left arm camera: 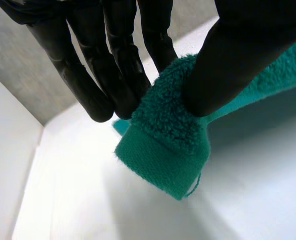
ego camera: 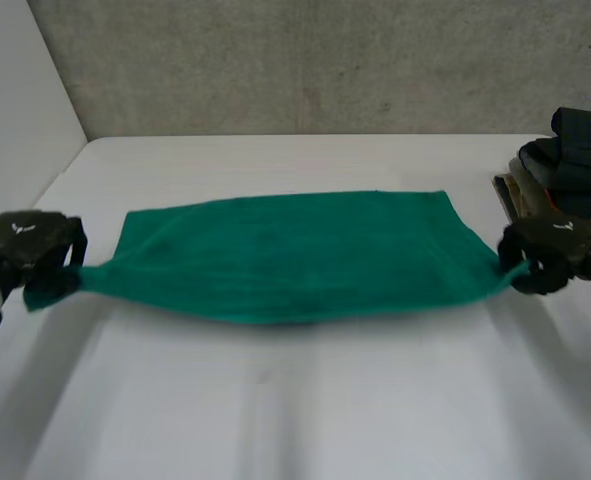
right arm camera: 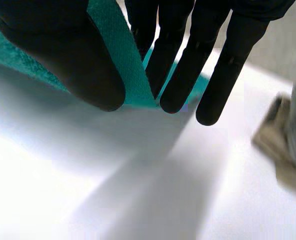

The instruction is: Fold the laundry.

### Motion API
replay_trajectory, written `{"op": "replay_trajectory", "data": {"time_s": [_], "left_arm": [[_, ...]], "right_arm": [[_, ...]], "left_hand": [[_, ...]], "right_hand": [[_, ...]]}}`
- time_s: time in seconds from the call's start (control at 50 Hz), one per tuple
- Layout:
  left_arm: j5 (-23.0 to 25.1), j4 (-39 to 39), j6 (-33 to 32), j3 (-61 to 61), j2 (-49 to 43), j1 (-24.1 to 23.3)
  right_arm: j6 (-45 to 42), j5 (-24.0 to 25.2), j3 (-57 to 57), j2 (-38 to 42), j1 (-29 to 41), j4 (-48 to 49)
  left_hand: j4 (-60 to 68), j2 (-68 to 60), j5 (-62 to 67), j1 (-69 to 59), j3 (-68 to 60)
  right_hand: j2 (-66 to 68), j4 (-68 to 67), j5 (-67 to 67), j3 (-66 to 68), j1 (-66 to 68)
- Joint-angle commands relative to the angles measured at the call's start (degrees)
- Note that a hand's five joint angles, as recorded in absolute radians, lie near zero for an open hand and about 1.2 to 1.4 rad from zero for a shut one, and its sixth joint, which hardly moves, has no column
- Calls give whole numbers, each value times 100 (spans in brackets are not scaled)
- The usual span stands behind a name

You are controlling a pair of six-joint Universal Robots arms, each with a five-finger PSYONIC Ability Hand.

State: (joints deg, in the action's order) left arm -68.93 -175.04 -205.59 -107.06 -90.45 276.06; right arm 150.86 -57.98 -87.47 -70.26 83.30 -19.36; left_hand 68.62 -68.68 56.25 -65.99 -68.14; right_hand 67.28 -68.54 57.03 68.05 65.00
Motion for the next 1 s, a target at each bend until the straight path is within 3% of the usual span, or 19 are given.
{"op": "replay_trajectory", "data": {"time_s": [0.02,0.12,0.22,0.38,0.54,0.72,0.88,0.9,0.92,0.96,0.98,1.0], "left_arm": [[187,1691,-1017,-262,432,167],[187,2097,-1624,-271,133,10],[-164,1992,-1923,71,-587,-271],[-1078,1860,-1493,1573,-1756,-1062],[-1824,1904,-1089,3645,-3169,-1414],[-2212,2045,-1088,5396,-4446,-1661],[-2318,1614,-1062,6259,-5070,-1775],[-2300,1483,-1079,6276,-5123,-1801],[-2292,1404,-1071,6277,-5141,-1827],[-2274,1254,-1079,6259,-5150,-1871],[-2309,1106,-1097,6207,-5141,-1915],[-2326,1026,-1097,6180,-5132,-1933]], "right_arm": [[-1480,-837,389,-67,46,-2299],[-2008,-925,450,266,151,-2573],[-1544,-1066,678,548,335,-2169],[-208,-1408,1390,1189,766,-570],[259,-2357,2479,2146,1170,336],[286,-2771,3412,2982,1566,933],[215,-3167,4150,3606,1777,1558],[198,-3210,4333,3746,1812,1558],[180,-3219,4431,3817,1839,1550],[154,-3281,4589,3949,1900,1480],[110,-3420,4764,4062,1953,1401],[84,-3517,4844,4107,1979,1357]], "left_hand": [[1138,-1132,1375,-1401,-1186],[1138,-1132,1375,-1401,-1186],[1138,-1132,1375,-1401,-1186],[1138,-1132,1375,-1401,-1186],[1138,-1132,1375,-1401,-1186],[1138,-1132,1375,-1401,-1186],[1138,-1132,1375,-1401,-1186],[557,-551,794,-820,-605],[-1064,1071,-827,801,1016],[-4713,4720,-4476,4450,4665],[-5862,5868,-5625,5599,5814],[-5862,5868,-5625,5599,5814]], "right_hand": [[1273,-1146,1297,1195,1500],[1273,-1146,1297,1195,1500],[1273,-1146,1297,1195,1500],[1273,-1146,1297,1195,1500],[1273,-1146,1297,1195,1500],[1273,-1146,1297,1195,1500],[1273,-1146,1297,1195,1500],[1273,-1146,1297,1195,1500],[621,-494,645,543,849],[-4589,4716,-4565,-4667,-4362],[-5727,5854,-5703,-5805,-5500],[-5727,5854,-5703,-5805,-5500]]}}
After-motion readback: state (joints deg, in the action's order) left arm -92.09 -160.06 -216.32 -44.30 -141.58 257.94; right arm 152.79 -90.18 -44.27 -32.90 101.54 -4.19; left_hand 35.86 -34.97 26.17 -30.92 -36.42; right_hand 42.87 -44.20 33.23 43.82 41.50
